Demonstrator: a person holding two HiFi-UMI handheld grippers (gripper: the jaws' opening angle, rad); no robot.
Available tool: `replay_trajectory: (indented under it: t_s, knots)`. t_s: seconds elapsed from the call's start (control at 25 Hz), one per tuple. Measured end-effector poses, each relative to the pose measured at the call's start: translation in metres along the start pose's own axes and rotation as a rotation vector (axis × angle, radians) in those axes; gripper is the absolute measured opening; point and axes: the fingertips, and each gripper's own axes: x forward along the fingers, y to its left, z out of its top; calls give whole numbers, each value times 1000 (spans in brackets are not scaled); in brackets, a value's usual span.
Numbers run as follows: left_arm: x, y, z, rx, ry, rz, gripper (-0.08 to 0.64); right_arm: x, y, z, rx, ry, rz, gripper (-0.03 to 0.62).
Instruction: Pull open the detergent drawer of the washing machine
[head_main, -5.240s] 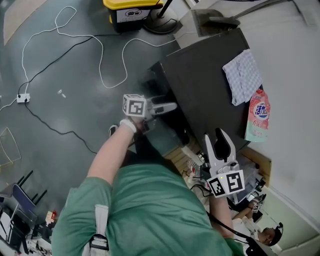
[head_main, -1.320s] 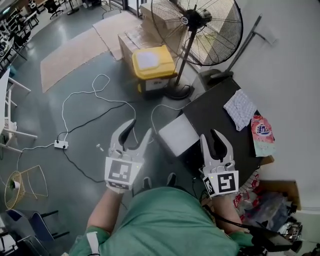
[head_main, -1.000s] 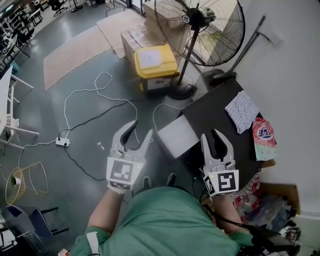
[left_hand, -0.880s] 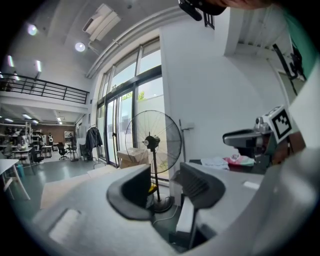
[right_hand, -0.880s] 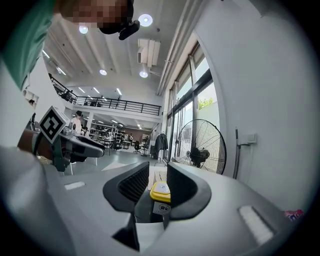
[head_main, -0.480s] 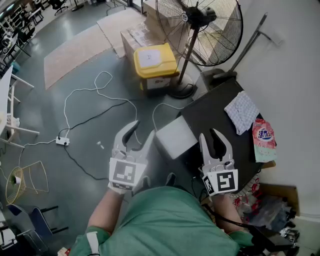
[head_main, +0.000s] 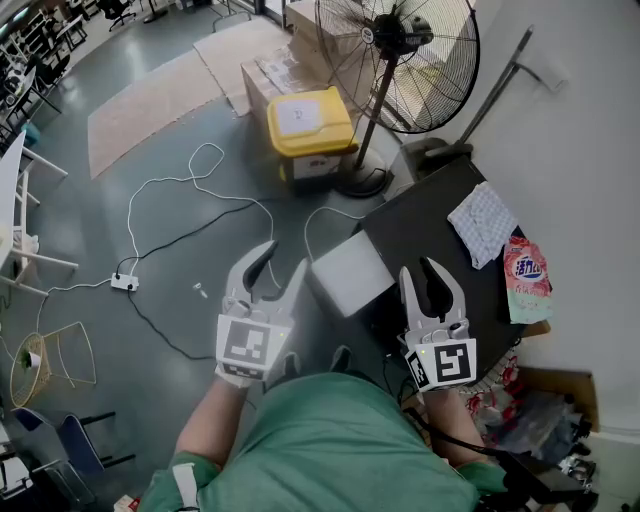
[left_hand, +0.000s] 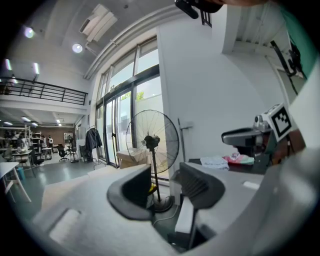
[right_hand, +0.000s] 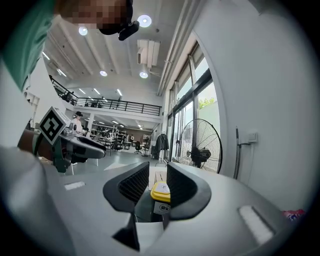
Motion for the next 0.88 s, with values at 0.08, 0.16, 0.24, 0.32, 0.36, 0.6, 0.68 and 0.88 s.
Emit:
replay_trajectory:
  t_s: [0.08,0.16,0.24,0.32,0.36,0.6,0.68,0.88]
  knots:
    - [-3,1,1,-5,-3,-2,173,-2,2,1,-6,-1,-3,99]
    - [-5,0,2,-6,-6,-3,172,-4,3,1,-12,1,-10,82]
    - [-7,-2,1,-4,-6,-6,170,-6,4,0,-15,5,-14,78]
    - [-8,-3,0,-3,-3,-8,170,-8,5,0,-14,4,-16,78]
    - [-9,-3,-1,-3,-1,-8,170,-9,6,1,-14,2,-17,78]
    - [-14,-6,-1,-18,0,-18,170,-14,7,2,-10,1,-25,78]
    - [-16,-7,0,-20,-2,-18,170,-16,8,3,-10,-1,-25,78]
    - [-20,-8,0,-18,-3,-18,170,-20,10,3,-10,-2,-27,78]
